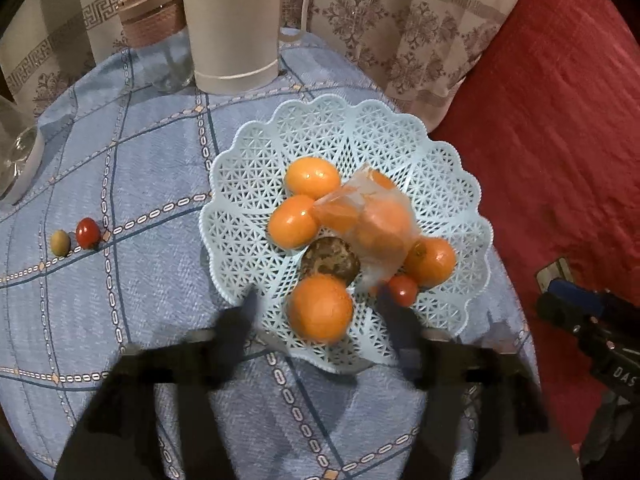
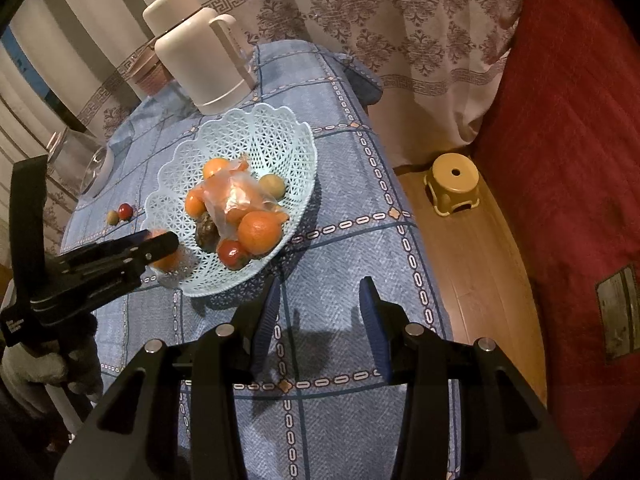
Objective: Organize fruits
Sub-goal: 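Open the left tool to release the orange and withdraw it, then move both tools back over the table toward the small loose fruits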
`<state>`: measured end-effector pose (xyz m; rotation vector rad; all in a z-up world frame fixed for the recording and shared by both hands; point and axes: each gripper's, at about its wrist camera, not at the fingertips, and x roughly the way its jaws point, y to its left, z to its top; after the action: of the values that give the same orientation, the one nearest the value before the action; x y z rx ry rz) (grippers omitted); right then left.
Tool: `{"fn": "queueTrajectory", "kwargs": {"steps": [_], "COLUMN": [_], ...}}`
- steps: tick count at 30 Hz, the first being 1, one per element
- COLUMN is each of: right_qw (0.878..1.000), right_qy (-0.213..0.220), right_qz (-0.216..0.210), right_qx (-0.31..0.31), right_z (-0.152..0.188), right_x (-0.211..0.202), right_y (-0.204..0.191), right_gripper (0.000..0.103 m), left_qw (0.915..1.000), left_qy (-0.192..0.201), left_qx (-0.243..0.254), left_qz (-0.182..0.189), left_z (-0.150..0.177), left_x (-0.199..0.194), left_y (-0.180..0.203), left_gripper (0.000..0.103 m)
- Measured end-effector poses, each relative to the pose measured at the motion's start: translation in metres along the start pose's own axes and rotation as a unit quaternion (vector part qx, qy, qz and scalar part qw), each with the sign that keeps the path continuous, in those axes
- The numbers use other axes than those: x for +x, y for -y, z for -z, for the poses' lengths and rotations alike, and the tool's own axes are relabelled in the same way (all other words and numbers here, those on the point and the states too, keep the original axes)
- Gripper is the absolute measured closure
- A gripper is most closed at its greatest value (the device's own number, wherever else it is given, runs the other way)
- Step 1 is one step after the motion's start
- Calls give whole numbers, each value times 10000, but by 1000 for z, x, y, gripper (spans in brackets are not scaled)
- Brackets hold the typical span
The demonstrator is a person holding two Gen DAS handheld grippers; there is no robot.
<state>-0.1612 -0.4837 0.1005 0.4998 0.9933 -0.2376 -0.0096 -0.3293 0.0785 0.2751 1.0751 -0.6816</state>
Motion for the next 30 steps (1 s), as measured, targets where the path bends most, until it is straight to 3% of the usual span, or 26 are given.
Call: {"fn": "queueTrajectory", "kwargs": {"steps": [6,17,20,22,30], "right_qw": [10000,9993,9992,9990,9977], "right_qy": [31,50,85,103,86], "right_qz": [-38,-285,-313,-335,-517], "right_qx": [39,-220,-234,-264,-439], "right_z": [1,1,1,1,2], "right_x": [0,0,-2,-3,1], "right_y": [-1,-31,-38,-43,-77], "right_gripper": [60,60,52,52,51], "left_qw": [9997,9949,9933,9923,9886], "left_qy": [181,529,616,697,856], "left_qx": [-104,-432,-490,-525,-619], "left_qz": [-128,-742,-851,-876,-1076], "left_z": [-2,2,5,8,20], "left_x": [-16,-60,-73,-83,-114], "left_y": [-11,-43,-48,-51,-73], "left_gripper": [31,29,28,23,23]}}
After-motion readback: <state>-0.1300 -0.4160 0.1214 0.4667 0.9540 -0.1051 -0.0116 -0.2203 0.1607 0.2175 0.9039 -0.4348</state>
